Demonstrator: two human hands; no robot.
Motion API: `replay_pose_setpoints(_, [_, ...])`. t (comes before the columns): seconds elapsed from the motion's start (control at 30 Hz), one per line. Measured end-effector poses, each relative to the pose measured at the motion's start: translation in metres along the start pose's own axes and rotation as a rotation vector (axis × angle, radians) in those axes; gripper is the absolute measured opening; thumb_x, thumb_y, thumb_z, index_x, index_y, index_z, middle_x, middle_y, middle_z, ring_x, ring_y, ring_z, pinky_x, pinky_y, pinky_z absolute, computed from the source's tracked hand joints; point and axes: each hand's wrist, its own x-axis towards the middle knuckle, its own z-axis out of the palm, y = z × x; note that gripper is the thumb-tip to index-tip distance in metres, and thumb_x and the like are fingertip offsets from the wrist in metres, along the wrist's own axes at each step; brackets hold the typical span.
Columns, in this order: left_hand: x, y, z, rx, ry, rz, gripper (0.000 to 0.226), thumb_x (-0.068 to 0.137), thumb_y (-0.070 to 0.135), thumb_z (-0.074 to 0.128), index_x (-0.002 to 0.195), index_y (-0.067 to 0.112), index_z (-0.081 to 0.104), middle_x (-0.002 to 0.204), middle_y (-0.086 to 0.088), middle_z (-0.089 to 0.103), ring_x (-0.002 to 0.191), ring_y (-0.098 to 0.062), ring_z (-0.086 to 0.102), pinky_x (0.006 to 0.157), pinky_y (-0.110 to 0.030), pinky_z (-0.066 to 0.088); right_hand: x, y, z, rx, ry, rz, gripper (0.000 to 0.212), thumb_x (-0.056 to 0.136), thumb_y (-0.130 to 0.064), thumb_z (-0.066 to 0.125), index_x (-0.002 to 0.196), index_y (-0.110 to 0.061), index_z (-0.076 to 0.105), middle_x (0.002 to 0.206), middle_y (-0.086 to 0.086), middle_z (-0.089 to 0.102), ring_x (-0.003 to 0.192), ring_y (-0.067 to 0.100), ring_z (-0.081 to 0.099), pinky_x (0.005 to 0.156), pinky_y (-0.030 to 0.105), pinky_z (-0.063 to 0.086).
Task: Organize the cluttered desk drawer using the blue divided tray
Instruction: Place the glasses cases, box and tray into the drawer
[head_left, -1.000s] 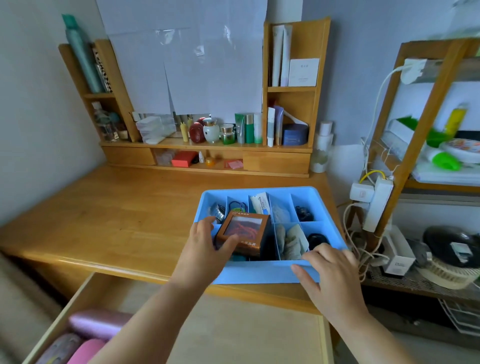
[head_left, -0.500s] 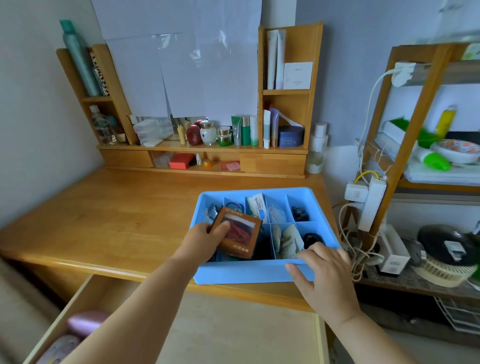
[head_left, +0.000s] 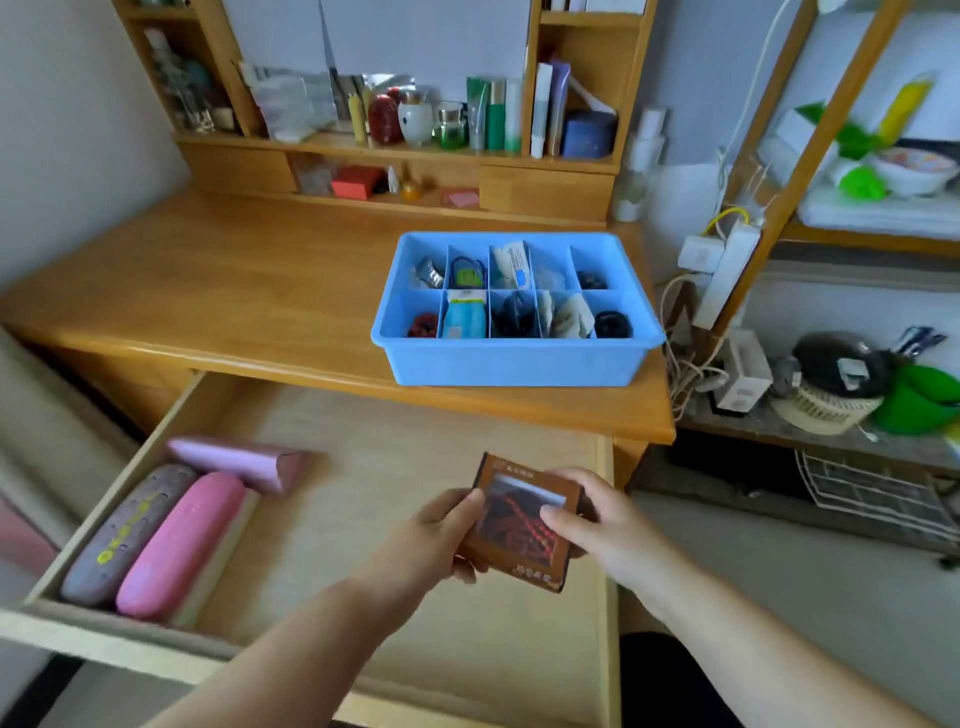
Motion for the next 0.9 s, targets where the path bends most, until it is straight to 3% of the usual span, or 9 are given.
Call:
replay_pose_setpoints(0.1, [0.000,-0.049,0.002,0.211,-0.125,-0.130,0.021,0.097,0.023,0.051,0.106,0.008,0.064,0.091,-0.016,0.067,0.078,-0.025,0.062,0.077,-0.036,0.050,-0.010,0.042,0.012,-0.319,-0.095,0.075,0.033,0.089,-0.029,0.063,0.120,-0.034,0.054,0.113,-0.007,0.062,0.103,0.014,0.060,0.091,0.034,0.050])
replay_pose_setpoints(0.2, [0.004,-0.076,-0.002,0.414,-0.208,-0.175,0.020,0.091,0.026,0.057,0.109,0.019,0.060,0.094,-0.006,0.068,0.073,-0.014,0.059,0.074,-0.027,0.048,-0.011,0.059,0.023,-0.661,-0.136,-0.037,0.034,0.092,-0.037,0.054,0.126,-0.035,0.051,0.119,-0.010,0.059,0.102,0.009,0.054,0.076,0.011,0.039])
replay_pose_setpoints(0.23, [0.006,-0.082,-0.003,0.449,-0.229,-0.192,0.023,0.090,0.027,0.058,0.112,0.022,0.057,0.092,-0.002,0.067,0.070,-0.011,0.058,0.072,-0.024,0.049,-0.010,0.063,0.026,-0.794,-0.141,-0.100,0.033,0.093,-0.039,0.051,0.126,-0.035,0.051,0.118,-0.007,0.059,0.106,0.014,0.051,0.082,0.011,0.034])
replay_pose_setpoints(0.3, [0.008,-0.093,-0.002,0.499,-0.261,-0.228,0.031,0.090,0.028,0.059,0.119,0.021,0.052,0.096,-0.003,0.066,0.074,-0.013,0.061,0.074,-0.027,0.052,-0.006,0.068,0.030,-1.012,-0.220,-0.169,0.032,0.096,-0.040,0.046,0.126,-0.032,0.052,0.115,0.001,0.059,0.114,0.023,0.044,0.105,0.032,0.022])
replay_pose_setpoints(0.47, [0.011,-0.108,0.013,0.516,-0.266,-0.302,0.035,0.090,0.029,0.060,0.122,0.018,0.054,0.112,-0.006,0.063,0.097,-0.021,0.065,0.083,-0.031,0.056,0.001,0.069,0.033,-1.243,-0.352,-0.143,0.024,0.097,-0.026,0.044,0.113,-0.023,0.061,0.112,0.002,0.064,0.113,0.027,0.050,0.113,0.044,0.013])
replay_pose_setpoints(0.63, [0.012,-0.110,0.027,0.491,-0.229,-0.286,0.033,0.086,0.018,0.059,0.119,0.016,0.056,0.091,-0.002,0.068,0.078,-0.012,0.064,0.069,-0.021,0.051,-0.006,0.074,0.030,-1.283,-0.254,-0.150,0.024,0.092,-0.002,0.042,0.103,-0.014,0.060,0.105,0.009,0.067,0.123,0.035,0.046,0.116,0.037,0.013])
replay_pose_setpoints(0.77, [0.013,-0.106,0.030,0.436,-0.340,-0.309,0.026,0.087,0.010,0.051,0.108,0.011,0.066,0.088,-0.005,0.069,0.079,-0.011,0.065,0.085,-0.025,0.054,-0.011,0.074,0.025,-1.265,-0.246,-0.150,0.021,0.093,-0.006,0.041,0.089,-0.012,0.061,0.094,0.006,0.066,0.120,0.028,0.049,0.118,0.034,0.005])
replay_pose_setpoints(0.83, [0.015,-0.100,0.025,0.458,-0.380,-0.295,0.026,0.089,0.013,0.052,0.109,0.013,0.068,0.087,0.001,0.067,0.079,-0.007,0.063,0.084,-0.022,0.052,-0.008,0.070,0.023,-1.143,-0.249,-0.188,0.023,0.095,-0.013,0.042,0.095,-0.015,0.065,0.099,0.001,0.064,0.107,0.020,0.052,0.118,0.036,0.020])
replay_pose_setpoints(0.9, [0.019,-0.095,0.015,0.482,-0.357,-0.253,0.027,0.091,0.017,0.052,0.115,0.019,0.065,0.092,0.006,0.067,0.081,-0.002,0.061,0.076,-0.014,0.048,-0.001,0.061,0.017,-0.904,-0.178,-0.189,0.025,0.097,-0.022,0.045,0.113,-0.023,0.064,0.117,-0.005,0.062,0.113,0.013,0.052,0.107,0.027,0.034])
